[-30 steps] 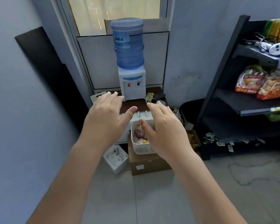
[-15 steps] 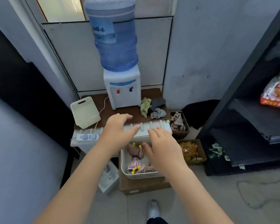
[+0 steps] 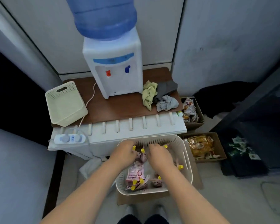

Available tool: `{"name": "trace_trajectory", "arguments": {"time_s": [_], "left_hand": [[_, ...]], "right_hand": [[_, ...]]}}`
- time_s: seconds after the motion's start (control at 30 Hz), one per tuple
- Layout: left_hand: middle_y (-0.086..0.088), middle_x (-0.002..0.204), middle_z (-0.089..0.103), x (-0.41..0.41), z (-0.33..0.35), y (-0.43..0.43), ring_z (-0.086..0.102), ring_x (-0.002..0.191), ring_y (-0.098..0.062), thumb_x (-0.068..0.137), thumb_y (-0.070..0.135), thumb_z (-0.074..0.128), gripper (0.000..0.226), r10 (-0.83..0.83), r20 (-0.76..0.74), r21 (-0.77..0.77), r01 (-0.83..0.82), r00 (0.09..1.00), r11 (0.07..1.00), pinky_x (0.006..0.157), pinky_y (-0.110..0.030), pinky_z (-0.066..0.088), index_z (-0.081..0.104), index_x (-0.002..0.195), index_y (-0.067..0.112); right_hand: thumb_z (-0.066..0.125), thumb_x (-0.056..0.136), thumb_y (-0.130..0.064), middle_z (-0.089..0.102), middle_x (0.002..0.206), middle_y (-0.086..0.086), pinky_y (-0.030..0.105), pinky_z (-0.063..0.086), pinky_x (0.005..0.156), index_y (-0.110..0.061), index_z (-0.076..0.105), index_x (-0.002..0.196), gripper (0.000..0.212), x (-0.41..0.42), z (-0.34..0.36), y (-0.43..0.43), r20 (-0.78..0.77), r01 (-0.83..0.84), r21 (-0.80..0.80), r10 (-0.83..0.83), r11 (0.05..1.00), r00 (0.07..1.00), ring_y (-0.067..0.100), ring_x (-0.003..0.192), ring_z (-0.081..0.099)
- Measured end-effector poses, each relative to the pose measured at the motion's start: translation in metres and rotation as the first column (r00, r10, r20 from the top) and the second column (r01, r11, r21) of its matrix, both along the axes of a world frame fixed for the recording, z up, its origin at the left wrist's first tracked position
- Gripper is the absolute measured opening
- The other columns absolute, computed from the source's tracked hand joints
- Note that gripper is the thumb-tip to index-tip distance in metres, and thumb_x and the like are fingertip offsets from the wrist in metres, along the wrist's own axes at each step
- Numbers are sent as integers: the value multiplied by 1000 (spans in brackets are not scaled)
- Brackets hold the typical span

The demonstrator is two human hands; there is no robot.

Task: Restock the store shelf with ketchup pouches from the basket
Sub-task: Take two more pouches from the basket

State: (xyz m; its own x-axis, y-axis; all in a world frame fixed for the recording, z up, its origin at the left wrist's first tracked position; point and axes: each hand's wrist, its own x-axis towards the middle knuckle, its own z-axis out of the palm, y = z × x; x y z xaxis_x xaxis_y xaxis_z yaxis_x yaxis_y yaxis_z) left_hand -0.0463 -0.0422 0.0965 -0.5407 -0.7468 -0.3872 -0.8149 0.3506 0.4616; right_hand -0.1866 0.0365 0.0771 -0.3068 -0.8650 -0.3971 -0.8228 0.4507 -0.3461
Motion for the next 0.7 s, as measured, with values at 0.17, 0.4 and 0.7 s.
{"name": "trace_trajectory", "arguments": {"time_s": [0.17,0.4,0.7], "left_hand": [[-5,129,61,10,-103,-37,50,131,-29,78,14,64,41,-346,341,-190,425,874,885,115,-49,33,63,119,18],[-2,72,64,-2,-154,-64,51,93,-26,56,6,70,27,-362,567,-327,605,741,726,68,-39,26,61,78,18],[-3,81,73,-21,-174,-59,69,82,-27,63,15,81,30,-442,502,-176,588,744,789,76,-36,48,66,89,19]], "right_hand": [[50,100,-42,69,108,9,39,55,77,-14,66,109,34,18,-95,-30,4,114,34,-114,993,993,31,99,67],[55,99,-45,71,111,8,37,54,79,-16,65,114,34,17,-165,-58,-19,178,3,-178,984,984,31,103,69],[57,96,-12,71,103,12,33,44,70,-9,67,100,11,7,-172,-42,-6,240,54,-240,969,971,33,99,69]]}}
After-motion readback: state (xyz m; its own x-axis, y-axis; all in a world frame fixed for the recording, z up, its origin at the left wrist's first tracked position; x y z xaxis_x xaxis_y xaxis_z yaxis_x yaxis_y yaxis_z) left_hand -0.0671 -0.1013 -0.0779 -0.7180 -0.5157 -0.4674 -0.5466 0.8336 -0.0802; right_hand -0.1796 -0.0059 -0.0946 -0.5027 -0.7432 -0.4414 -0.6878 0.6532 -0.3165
